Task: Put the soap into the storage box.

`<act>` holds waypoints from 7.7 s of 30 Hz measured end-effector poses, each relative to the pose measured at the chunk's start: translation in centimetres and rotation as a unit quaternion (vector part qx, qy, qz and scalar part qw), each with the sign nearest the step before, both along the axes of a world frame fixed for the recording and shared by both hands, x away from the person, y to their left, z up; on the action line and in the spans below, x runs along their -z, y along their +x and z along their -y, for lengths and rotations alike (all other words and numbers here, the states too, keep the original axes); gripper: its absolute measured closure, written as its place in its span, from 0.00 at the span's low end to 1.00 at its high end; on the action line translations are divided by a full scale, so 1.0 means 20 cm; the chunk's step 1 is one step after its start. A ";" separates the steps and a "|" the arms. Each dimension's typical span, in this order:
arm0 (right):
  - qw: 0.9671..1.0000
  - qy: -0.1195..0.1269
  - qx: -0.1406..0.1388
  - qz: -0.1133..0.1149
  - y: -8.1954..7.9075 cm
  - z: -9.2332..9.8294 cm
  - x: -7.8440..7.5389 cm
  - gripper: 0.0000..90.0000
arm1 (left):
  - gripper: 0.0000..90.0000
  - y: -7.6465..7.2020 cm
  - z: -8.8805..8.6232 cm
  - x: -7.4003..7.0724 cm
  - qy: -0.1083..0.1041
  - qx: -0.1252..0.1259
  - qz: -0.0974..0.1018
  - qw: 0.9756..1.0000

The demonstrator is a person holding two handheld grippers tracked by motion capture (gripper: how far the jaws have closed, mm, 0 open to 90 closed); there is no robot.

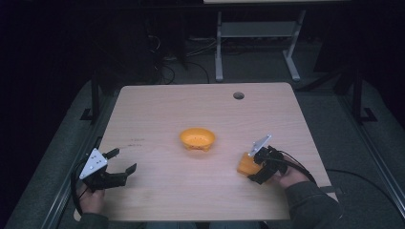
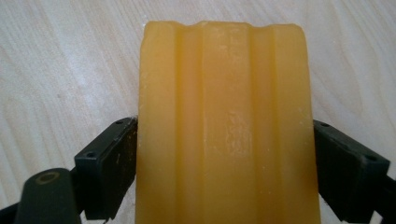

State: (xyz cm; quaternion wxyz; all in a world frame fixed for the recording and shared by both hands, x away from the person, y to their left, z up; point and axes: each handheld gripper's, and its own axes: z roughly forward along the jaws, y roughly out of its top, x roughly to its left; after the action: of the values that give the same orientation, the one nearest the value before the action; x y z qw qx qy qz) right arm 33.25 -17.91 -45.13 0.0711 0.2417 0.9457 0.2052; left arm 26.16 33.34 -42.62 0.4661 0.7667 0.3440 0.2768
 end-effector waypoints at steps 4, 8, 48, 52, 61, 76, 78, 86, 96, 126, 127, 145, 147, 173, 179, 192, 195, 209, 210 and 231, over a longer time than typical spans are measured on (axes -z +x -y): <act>1.000 -0.007 -0.002 0.006 0.00 0.00 0.00 0.20 | 0.15 0.00 0.00 0.00 0.000 0.000 0.000 1.000; 1.000 -0.008 -0.004 0.006 0.00 -0.01 0.00 0.21 | 0.15 0.00 0.00 0.00 0.000 0.000 0.000 1.000; 1.000 0.014 -0.016 0.007 0.01 -0.04 -0.10 0.23 | 0.15 0.00 0.00 0.00 -0.002 -0.003 0.001 1.000; 1.000 0.019 -0.022 0.005 0.03 -0.06 -0.13 0.23 | 0.15 0.00 0.00 0.00 -0.004 -0.004 0.000 1.000; 0.999 0.018 -0.030 0.006 0.06 -0.10 -0.16 0.23 | 0.15 0.00 0.00 0.00 -0.004 -0.004 0.000 1.000; 0.999 0.023 -0.046 0.010 0.13 -0.19 -0.22 0.23 | 0.15 0.00 -0.01 0.00 -0.008 -0.006 0.002 1.000; 0.998 0.017 -0.051 0.009 0.15 -0.22 -0.23 0.23 | 0.15 0.00 -0.01 0.00 -0.007 -0.006 0.003 1.000; 0.998 0.025 -0.055 0.011 0.17 -0.25 -0.26 0.23 | 0.15 0.00 -0.01 0.00 -0.007 -0.007 0.002 1.000; 0.997 0.026 -0.065 0.012 0.22 -0.29 -0.30 0.23 | 0.15 0.00 -0.01 0.00 -0.008 -0.007 0.003 1.000; 0.995 0.023 -0.097 0.018 0.34 -0.47 -0.35 0.23 | 0.15 0.00 -0.02 0.00 -0.013 -0.011 0.003 1.000; 0.995 0.022 -0.097 0.019 0.34 -0.47 -0.35 0.23 | 0.15 0.00 -0.02 0.00 -0.013 -0.011 0.003 1.000; 0.993 0.023 -0.110 0.019 0.43 -0.59 -0.38 0.23 | 0.15 0.00 -0.02 0.00 -0.014 -0.010 0.003 1.000; 0.993 0.019 -0.113 0.024 0.43 -0.60 -0.38 0.23 | 0.15 0.00 -0.02 0.00 -0.014 -0.010 0.003 1.000; 0.990 0.019 -0.139 0.022 0.54 -0.82 -0.40 0.23 | 0.15 0.00 -0.03 0.00 -0.016 -0.010 0.006 1.000; 0.988 0.019 -0.150 0.024 0.55 -0.88 -0.39 0.23 | 0.15 0.00 -0.03 0.00 -0.019 -0.011 0.005 1.000; 0.988 0.028 -0.153 0.015 0.58 -0.90 -0.29 0.23 | 0.15 0.00 -0.03 0.00 -0.019 -0.010 0.006 1.000; 0.988 0.026 -0.154 0.019 0.57 -0.90 -0.29 0.22 | 0.15 0.00 -0.02 -0.01 -0.015 -0.008 0.004 1.000; 0.991 0.022 -0.131 0.018 0.56 -0.91 -0.27 0.21 | 0.15 0.00 -0.03 -0.01 -0.018 -0.010 0.006 1.000; 0.991 0.023 -0.129 0.020 0.56 -0.91 -0.27 0.21 | 0.15 0.00 -0.03 -0.01 -0.018 -0.010 0.007 1.000; 0.992 0.031 -0.114 0.040 0.51 -0.80 -0.33 0.20 | 0.15 0.00 -0.02 -0.01 -0.017 -0.012 0.006 1.000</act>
State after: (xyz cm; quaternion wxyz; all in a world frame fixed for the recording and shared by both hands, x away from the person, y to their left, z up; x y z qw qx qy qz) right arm 43.42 -1.91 -38.63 0.0770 0.1262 0.9567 0.2507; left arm 26.12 33.79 -42.51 0.4778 0.7527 0.3553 0.2811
